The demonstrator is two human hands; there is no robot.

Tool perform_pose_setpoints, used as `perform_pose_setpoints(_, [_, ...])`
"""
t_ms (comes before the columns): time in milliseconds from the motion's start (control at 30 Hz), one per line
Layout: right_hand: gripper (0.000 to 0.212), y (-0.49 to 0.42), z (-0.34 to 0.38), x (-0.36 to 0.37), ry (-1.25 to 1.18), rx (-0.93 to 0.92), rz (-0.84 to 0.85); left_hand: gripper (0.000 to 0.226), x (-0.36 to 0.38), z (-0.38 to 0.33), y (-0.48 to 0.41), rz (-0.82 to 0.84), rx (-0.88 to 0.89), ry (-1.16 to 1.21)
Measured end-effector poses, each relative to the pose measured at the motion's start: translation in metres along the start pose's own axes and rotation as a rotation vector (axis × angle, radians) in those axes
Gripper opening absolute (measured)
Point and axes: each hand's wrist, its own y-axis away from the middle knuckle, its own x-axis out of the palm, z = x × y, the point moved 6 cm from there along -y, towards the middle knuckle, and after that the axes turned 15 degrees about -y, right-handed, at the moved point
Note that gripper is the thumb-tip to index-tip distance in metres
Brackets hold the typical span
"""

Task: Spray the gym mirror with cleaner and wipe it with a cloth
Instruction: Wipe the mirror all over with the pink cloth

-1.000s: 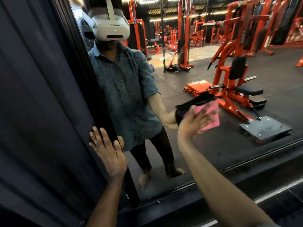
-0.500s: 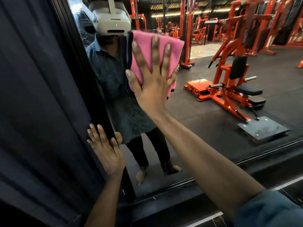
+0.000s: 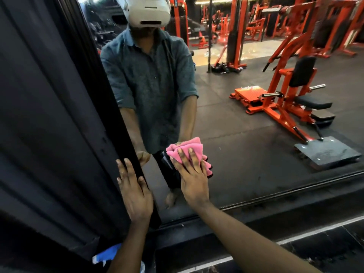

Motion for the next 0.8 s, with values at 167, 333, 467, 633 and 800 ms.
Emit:
perform_pose_setpoints(167, [0.074,0.001,0.002,-0.002,-0.100,0.066,0.030,0.077,-0.001,0.005,0.018,0.089,-0.022,-0.074])
perform_pose_setpoints(333, [0.080,0.008,0.004,0.008,-0.145,0.081,-0.007,0.069,0.004,0.013,0.027,0.106,0.046,-0.165])
perform_pose_setpoints(467, [0.084,0.019,0.001,0.033,-0.140,0.054,-0.092,0.060,0.033,0.031,0.041,-0.039,0.050,-0.168])
perform_pose_setpoints(633, [0.072,0.041,-0.019,0.076,-0.137,-0.044,-0.232,0.055,0.089,0.068,0.057,-0.284,0.154,-0.031])
perform_pose_setpoints(800, [0.067,0.066,-0.040,0.108,-0.106,-0.143,-0.340,0.051,0.121,0.093,0.063,-0.499,0.312,0.086])
